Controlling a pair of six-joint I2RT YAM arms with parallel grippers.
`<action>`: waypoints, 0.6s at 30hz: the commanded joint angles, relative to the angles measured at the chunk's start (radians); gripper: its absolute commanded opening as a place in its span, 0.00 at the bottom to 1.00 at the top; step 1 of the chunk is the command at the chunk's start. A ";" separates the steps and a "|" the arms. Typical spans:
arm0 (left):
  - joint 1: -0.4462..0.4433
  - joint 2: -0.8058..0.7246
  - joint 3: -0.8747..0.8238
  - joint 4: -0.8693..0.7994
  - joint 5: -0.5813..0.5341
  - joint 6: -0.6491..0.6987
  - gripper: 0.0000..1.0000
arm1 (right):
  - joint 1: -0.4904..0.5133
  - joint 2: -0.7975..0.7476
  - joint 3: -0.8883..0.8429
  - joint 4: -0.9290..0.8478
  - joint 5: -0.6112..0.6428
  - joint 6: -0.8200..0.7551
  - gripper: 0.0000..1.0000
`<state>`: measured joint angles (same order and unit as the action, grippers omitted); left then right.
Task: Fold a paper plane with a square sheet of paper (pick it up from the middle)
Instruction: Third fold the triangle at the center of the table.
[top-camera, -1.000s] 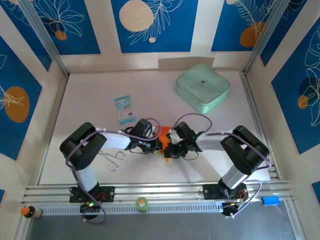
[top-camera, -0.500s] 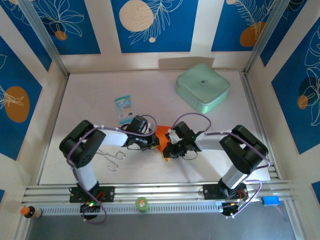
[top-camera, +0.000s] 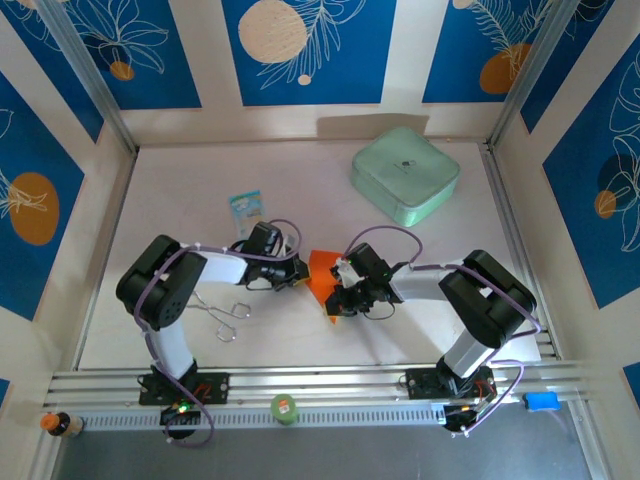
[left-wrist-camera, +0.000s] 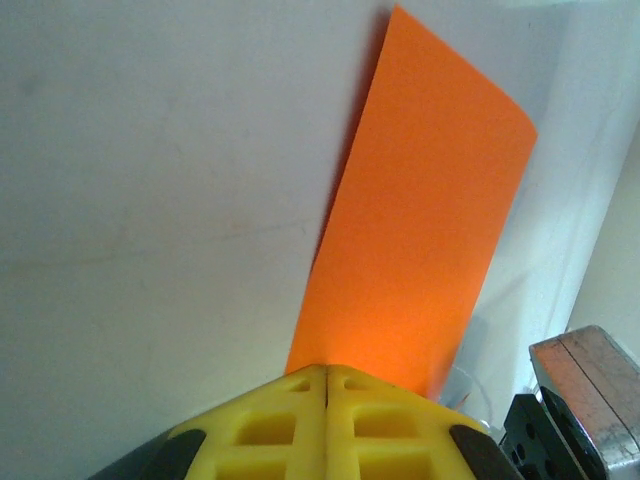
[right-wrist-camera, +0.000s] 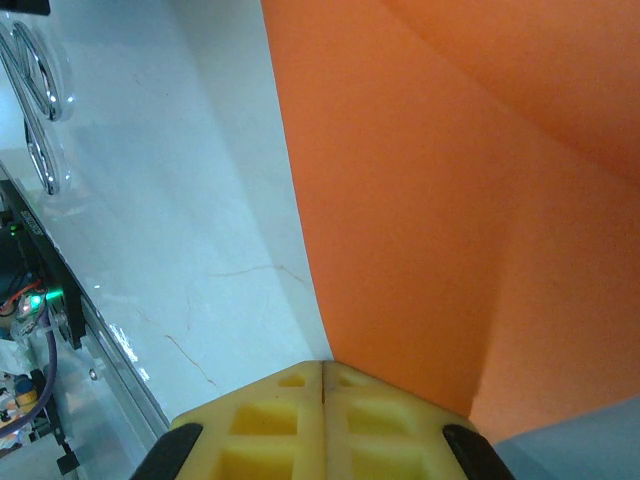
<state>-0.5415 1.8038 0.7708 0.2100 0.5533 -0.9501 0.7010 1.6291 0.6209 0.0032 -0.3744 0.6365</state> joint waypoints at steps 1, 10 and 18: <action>0.037 0.012 0.016 -0.061 -0.066 0.032 0.01 | 0.000 0.039 -0.015 -0.086 0.008 -0.009 0.00; 0.020 -0.121 0.044 -0.120 -0.066 0.050 0.05 | -0.009 0.045 -0.007 -0.085 -0.011 -0.021 0.00; -0.075 -0.092 0.015 -0.058 0.031 0.104 0.06 | -0.011 0.045 -0.006 -0.086 -0.011 -0.021 0.00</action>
<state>-0.5884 1.6917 0.7971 0.1215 0.5293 -0.8791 0.6891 1.6398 0.6224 0.0040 -0.4007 0.6323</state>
